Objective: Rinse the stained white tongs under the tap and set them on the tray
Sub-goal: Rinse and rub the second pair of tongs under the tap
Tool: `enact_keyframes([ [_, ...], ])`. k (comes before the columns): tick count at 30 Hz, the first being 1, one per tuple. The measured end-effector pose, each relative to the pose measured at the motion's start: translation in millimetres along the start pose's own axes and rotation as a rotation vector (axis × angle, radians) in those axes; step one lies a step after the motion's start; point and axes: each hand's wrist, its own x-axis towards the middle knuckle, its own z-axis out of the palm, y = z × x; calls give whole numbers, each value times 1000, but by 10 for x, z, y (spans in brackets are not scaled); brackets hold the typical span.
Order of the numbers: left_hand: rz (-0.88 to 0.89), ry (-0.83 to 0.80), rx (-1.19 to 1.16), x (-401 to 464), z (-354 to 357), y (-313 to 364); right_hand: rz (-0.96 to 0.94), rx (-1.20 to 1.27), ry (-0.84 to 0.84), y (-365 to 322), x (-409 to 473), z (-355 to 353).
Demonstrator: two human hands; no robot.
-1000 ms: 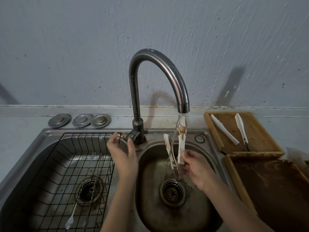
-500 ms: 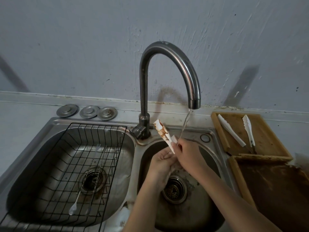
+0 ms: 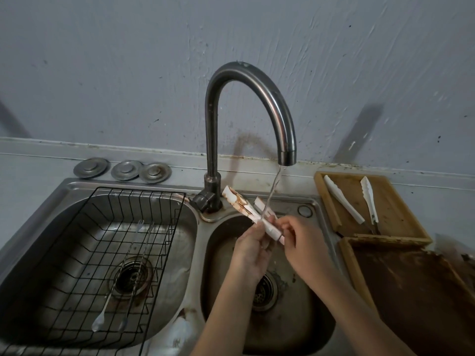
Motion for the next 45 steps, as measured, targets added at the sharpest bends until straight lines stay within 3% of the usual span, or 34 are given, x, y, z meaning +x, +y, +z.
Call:
enact_keyframes([
  [3,-24,-18,-48,-19,46,12,96,37,132,78,-25,-61],
  [5,-25,-21,-66,-37,62,-2,401,227,-64,68,7,-128],
  [7,-4,-34,-37,-55,63,-31,714,632,-333,36,37,-178],
  [9,35,-69,17,-73,41,-45,821,840,-414,29,53,-190],
  [17,152,-139,252,-154,-64,128,774,712,-319,-35,72,49],
  [31,117,-112,201,-118,-189,236,829,721,-492,-123,130,286],
  [45,58,-76,188,-140,-185,245,811,771,-528,-174,80,225],
])
